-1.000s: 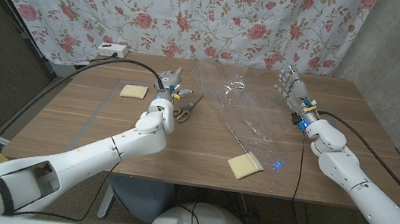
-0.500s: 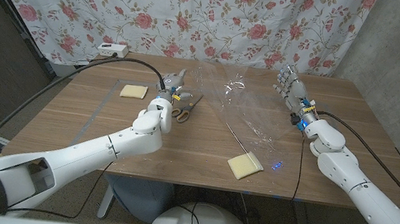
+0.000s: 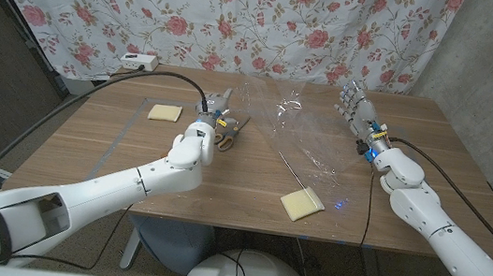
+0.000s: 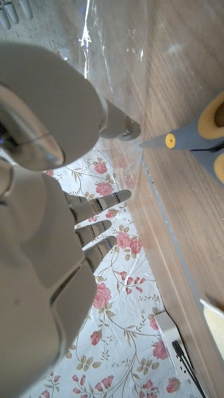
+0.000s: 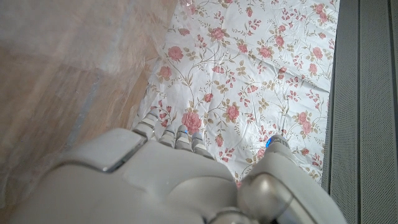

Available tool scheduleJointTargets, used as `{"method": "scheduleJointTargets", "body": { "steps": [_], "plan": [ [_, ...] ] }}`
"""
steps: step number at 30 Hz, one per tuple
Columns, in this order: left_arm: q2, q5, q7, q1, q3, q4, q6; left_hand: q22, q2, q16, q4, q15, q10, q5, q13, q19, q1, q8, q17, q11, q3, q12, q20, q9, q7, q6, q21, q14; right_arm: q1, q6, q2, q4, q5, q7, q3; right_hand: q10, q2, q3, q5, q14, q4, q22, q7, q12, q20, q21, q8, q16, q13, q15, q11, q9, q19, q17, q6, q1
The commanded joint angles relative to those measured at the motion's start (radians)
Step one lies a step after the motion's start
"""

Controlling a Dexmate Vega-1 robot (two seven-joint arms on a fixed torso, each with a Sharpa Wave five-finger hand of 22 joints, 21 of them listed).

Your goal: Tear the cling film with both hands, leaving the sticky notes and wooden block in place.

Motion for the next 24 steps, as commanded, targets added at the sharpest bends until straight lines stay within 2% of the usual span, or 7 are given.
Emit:
{"method": "scheduleJointTargets", "body": {
  "steps": [1,7,20,24],
  "plan": [
    [-0.034,0.068,-0.047,-0.015,0.025,0.018,0.055,-0.001,-0.006,0.011,0.006,-0.006,0.023,0.005,0.007,0.0,0.01,0.01,0.002,-0.005,0.001,0.01,0.006,0.003,-0.004,0.014,0.005,0.024,-0.004,-0.001,0.001,-0.002,0.014,0.013,0.001,-0.008,0.009,0.004,-0.002,-0.044,-0.007,0.003,-0.001,0.0,0.003,0.003,0.005,0.003,0.003,0.002,0.003,0.004,-0.008,0.0,-0.008,0.006],
    [-0.062,0.072,-0.021,-0.009,0.023,0.044,0.062,-0.001,-0.016,0.018,0.014,-0.002,0.013,0.0,0.012,0.005,-0.006,0.009,0.002,0.013,-0.013,0.004,0.005,0.003,0.0,0.02,0.007,0.049,-0.007,0.002,0.0,0.0,0.019,0.019,0.005,-0.004,0.013,0.007,-0.003,-0.04,-0.01,0.003,-0.002,0.002,0.004,0.004,0.007,0.005,0.003,0.002,0.003,0.004,-0.005,-0.002,-0.004,0.01],
    [-0.094,0.055,-0.006,-0.016,0.029,0.096,0.053,0.0,-0.014,0.014,0.019,0.002,0.026,-0.001,0.017,0.008,-0.014,0.012,0.002,0.013,-0.021,0.007,0.003,0.002,0.009,0.035,0.008,0.046,-0.012,-0.001,-0.003,0.001,0.033,0.02,0.016,-0.007,0.018,0.008,-0.005,-0.044,-0.014,0.003,-0.002,0.001,0.003,0.003,0.005,0.005,0.003,0.002,0.004,0.004,-0.008,-0.005,-0.008,0.011],
    [-0.103,0.049,0.0,-0.021,0.034,0.11,0.05,0.0,-0.011,0.016,0.02,0.0,0.035,0.0,0.019,0.01,-0.014,0.012,0.002,0.006,-0.022,0.009,0.002,0.002,0.01,0.036,0.008,0.054,-0.005,0.004,-0.002,0.008,0.029,0.024,0.015,-0.003,0.02,0.008,-0.005,-0.04,-0.017,0.003,-0.002,0.003,0.004,0.005,0.007,0.007,0.003,0.001,0.004,0.004,-0.004,-0.007,-0.004,0.012]
  ]
}}
